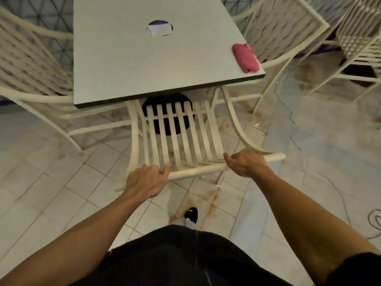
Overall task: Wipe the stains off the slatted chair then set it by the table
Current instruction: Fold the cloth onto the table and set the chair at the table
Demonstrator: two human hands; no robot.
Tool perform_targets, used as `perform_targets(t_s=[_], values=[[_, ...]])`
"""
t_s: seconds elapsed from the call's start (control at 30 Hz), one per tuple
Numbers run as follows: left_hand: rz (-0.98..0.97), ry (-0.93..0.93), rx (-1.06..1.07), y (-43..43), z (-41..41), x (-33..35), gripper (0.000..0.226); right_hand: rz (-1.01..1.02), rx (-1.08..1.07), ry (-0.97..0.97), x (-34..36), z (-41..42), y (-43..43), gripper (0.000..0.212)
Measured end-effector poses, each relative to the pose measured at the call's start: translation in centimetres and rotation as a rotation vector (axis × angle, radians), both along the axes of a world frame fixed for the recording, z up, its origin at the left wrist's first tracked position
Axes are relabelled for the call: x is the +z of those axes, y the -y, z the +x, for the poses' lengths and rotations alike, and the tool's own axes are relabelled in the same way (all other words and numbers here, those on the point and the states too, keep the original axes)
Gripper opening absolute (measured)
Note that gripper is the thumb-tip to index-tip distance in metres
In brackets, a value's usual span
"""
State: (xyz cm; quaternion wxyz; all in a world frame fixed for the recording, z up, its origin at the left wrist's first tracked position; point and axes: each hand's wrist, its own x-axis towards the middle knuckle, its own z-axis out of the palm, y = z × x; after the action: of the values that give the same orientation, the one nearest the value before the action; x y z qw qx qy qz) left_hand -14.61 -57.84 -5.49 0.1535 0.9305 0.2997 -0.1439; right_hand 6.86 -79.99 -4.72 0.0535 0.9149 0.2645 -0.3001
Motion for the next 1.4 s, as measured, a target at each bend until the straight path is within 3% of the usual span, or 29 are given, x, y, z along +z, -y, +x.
perform_targets(t_s=[0.1, 0.4, 0.63, 0.87, 1.13, 1.3, 1.4], values=[[-0.001, -0.011, 0.025, 0.4, 0.4, 0.3, 0.068, -0.017, 0.007, 0.014, -0.5, 2.5, 1.1, 0.082], [-0.023, -0.06, 0.071, 4.7, -0.8, 0.3, 0.066, -0.121, 0.146, -0.029, -0.5, 4.3, 3.7, 0.065], [-0.006, -0.114, 0.18, 7.0, -3.3, 0.3, 0.063, -0.009, 0.302, 0.076, -1.6, 1.2, 6.7, 0.074], [0.001, -0.124, 0.252, 8.9, -5.3, 0.6, 0.063, 0.076, 0.344, 0.15, -1.4, -0.8, 8.0, 0.044], [0.06, -0.118, 0.229, 8.8, -5.6, 0.3, 0.068, 0.095, 0.365, 0.23, -2.9, -0.7, 8.1, 0.083], [0.092, -0.102, 0.201, 7.9, -5.1, 0.3, 0.067, 0.099, 0.295, 0.211, -2.6, -0.3, 7.5, 0.07], [0.095, -0.111, 0.19, 7.5, -4.9, 0.3, 0.067, 0.095, 0.288, 0.195, -2.6, -0.4, 7.1, 0.08]])
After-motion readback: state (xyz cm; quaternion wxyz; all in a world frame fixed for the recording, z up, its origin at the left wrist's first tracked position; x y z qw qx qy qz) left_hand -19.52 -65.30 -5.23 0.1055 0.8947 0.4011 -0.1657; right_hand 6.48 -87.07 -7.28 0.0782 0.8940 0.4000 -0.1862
